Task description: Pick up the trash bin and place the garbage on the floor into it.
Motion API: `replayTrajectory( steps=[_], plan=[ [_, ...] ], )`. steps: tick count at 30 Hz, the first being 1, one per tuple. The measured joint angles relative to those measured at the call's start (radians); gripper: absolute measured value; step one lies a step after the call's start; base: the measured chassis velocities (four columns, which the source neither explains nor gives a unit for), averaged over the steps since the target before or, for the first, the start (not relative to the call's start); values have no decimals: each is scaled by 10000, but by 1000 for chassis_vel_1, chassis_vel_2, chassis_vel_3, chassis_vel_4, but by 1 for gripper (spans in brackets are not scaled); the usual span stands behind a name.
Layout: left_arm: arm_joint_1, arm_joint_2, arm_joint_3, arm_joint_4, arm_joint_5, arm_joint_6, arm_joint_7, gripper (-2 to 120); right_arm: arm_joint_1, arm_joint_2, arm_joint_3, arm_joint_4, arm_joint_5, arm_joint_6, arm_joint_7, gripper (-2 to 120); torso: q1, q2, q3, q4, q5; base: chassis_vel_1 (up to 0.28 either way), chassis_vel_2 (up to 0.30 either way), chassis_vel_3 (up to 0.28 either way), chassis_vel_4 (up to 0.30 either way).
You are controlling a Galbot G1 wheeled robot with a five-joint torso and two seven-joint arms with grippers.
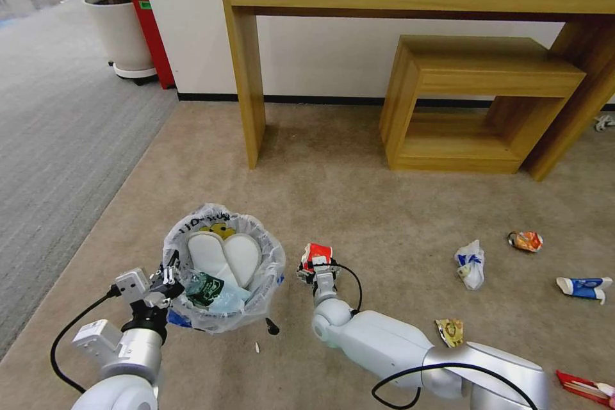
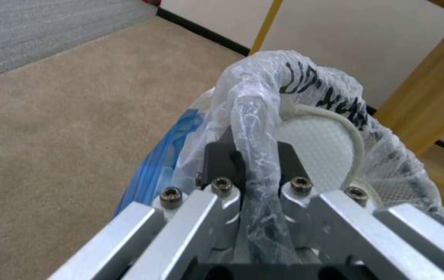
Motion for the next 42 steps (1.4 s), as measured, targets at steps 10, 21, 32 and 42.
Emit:
replayTrajectory(
  steps=[10,21,32,42],
  plan=[
    [-124,142,-302,253,-117,19,-9,3,0,-104,-12,114,-167,23,-117,96,0,0,0,1,-1,0,0,0,0],
    [-91,252,-365,170,-223,24,-29,3,-26,90,46,-105,-318,44,-145,95,0,-1,0,0,-1,0,0,0,0],
    [-62,329,-171,143,-248,23,-6,3,-37,646,172,-919,-335,107,-199,91,0,-1,0,-1,-1,0,0,0,0],
    [-116,342,-54,198,-259,-2,1,3,-66,1033,207,-1312,-513,225,-338,78,0,-1,0,0,-1,0,0,0,0]
  ],
)
